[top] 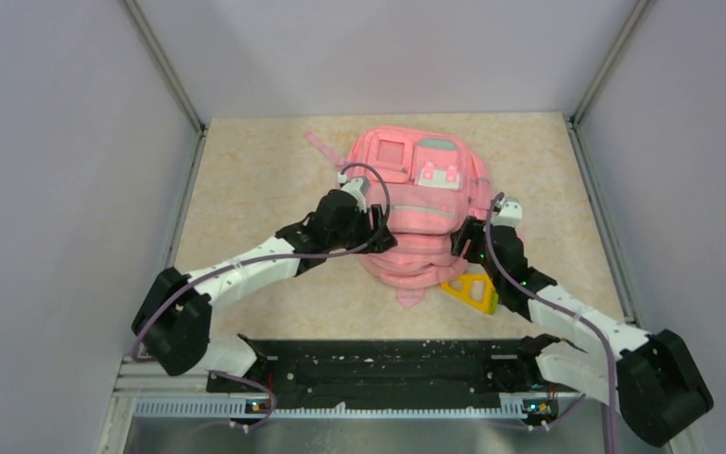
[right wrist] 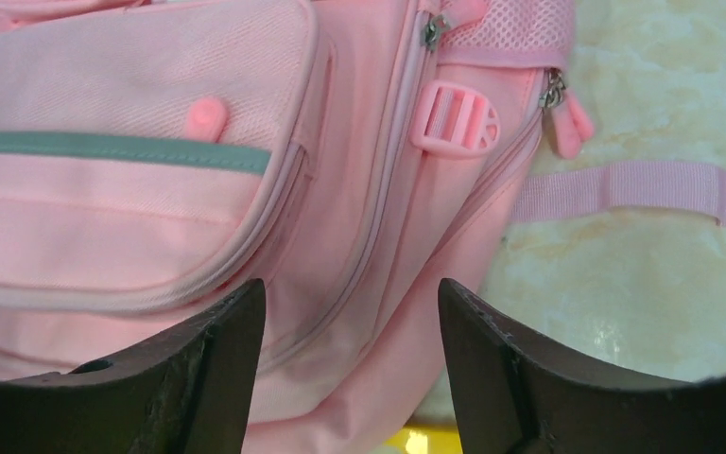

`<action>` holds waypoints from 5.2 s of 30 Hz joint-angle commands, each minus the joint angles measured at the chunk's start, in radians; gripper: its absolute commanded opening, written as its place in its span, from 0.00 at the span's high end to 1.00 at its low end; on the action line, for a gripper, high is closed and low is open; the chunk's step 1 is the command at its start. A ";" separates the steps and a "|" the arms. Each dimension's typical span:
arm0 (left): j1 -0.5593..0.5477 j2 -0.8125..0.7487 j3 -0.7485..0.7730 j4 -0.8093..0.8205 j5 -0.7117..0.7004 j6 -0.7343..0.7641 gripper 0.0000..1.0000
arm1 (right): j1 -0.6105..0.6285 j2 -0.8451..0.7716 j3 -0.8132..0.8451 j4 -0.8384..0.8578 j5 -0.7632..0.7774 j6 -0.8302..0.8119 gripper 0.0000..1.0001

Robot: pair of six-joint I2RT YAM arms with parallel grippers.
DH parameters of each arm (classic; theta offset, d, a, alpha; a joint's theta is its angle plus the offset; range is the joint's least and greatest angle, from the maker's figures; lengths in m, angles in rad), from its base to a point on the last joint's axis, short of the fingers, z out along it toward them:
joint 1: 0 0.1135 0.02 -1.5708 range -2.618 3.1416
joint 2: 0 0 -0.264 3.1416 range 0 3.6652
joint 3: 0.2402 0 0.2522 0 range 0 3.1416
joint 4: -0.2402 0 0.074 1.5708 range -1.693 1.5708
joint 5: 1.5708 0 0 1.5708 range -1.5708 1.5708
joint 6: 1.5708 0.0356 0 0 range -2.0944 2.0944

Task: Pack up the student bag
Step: Zip the student bag at the center of the board, then reset both arms

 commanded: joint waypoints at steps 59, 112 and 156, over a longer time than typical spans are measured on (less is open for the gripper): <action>0.404 0.066 -0.118 0.297 -0.062 0.029 1.00 | 0.488 0.320 0.346 -0.156 0.365 -0.058 1.00; 0.382 -0.018 -0.288 0.270 -0.021 0.087 1.00 | 0.012 0.337 0.289 0.058 -0.021 -0.211 1.00; 0.533 -0.778 -0.076 -0.330 -0.397 0.446 0.04 | -0.197 -0.476 0.097 0.024 0.097 -0.388 0.01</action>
